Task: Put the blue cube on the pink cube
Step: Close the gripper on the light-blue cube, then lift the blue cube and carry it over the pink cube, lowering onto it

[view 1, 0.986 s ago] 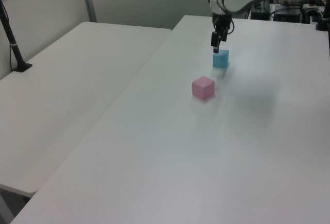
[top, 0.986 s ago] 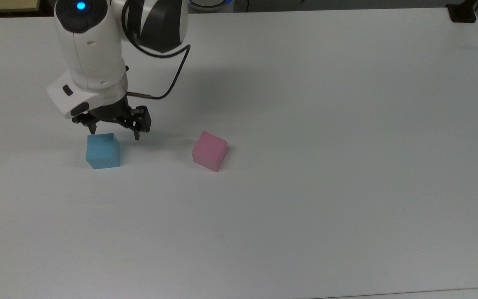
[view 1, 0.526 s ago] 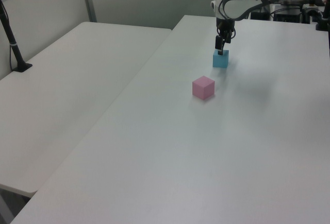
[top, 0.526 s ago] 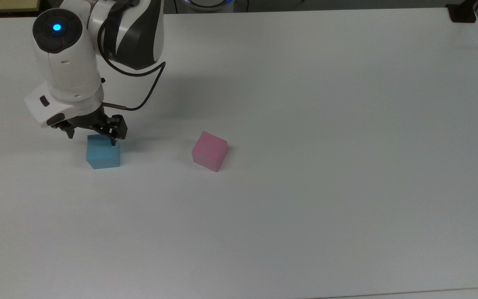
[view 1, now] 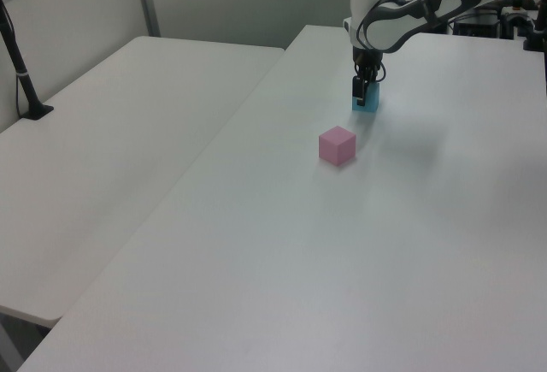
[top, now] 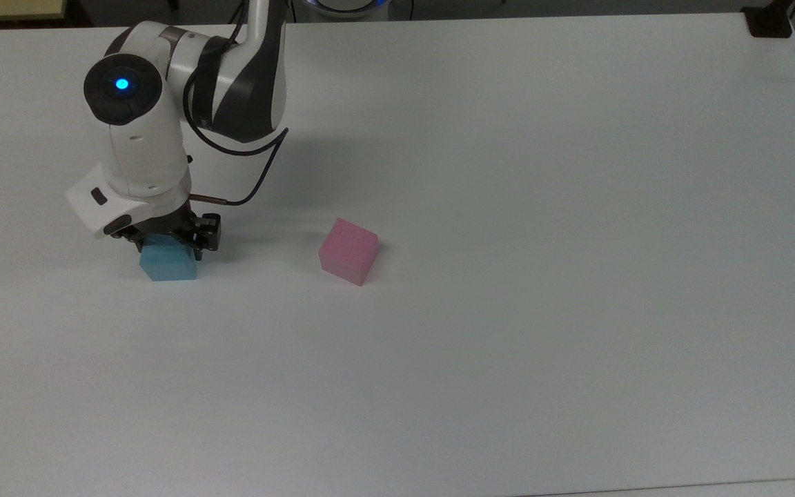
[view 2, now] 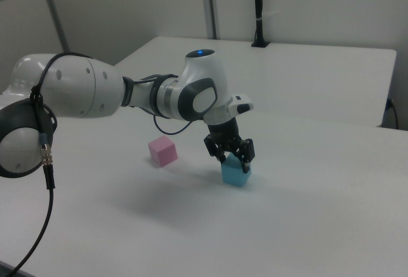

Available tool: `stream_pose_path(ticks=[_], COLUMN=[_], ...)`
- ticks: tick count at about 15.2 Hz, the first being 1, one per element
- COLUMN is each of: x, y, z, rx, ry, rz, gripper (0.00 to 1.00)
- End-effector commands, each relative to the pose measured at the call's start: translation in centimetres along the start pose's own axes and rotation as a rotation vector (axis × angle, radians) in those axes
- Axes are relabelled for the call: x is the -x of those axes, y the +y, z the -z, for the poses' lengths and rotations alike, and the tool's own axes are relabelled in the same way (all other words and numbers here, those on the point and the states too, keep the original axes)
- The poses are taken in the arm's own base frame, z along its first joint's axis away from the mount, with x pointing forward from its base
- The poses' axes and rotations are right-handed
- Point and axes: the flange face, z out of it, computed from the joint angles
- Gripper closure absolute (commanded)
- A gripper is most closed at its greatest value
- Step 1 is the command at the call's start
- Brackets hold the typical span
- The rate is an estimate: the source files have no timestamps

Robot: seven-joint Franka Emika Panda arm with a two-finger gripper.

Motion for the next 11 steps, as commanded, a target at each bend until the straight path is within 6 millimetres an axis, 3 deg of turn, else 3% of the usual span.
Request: stream_pose_path(ticks=[1, 5, 7, 11], x=[-0.5, 0.0, 0.3, 0.8], y=[-1.3, -6.2, -9.7, -15.7], z=[2.0, 7.5, 10.7, 12.9], rx=[0.001, -0.062, -0.108, -0.125], ry=[0.027, 0.000, 0.006, -0.004], rz=[0.024, 0.058, 0.088, 0.067], gripper=[0.70, 0.70, 0.70, 0.68])
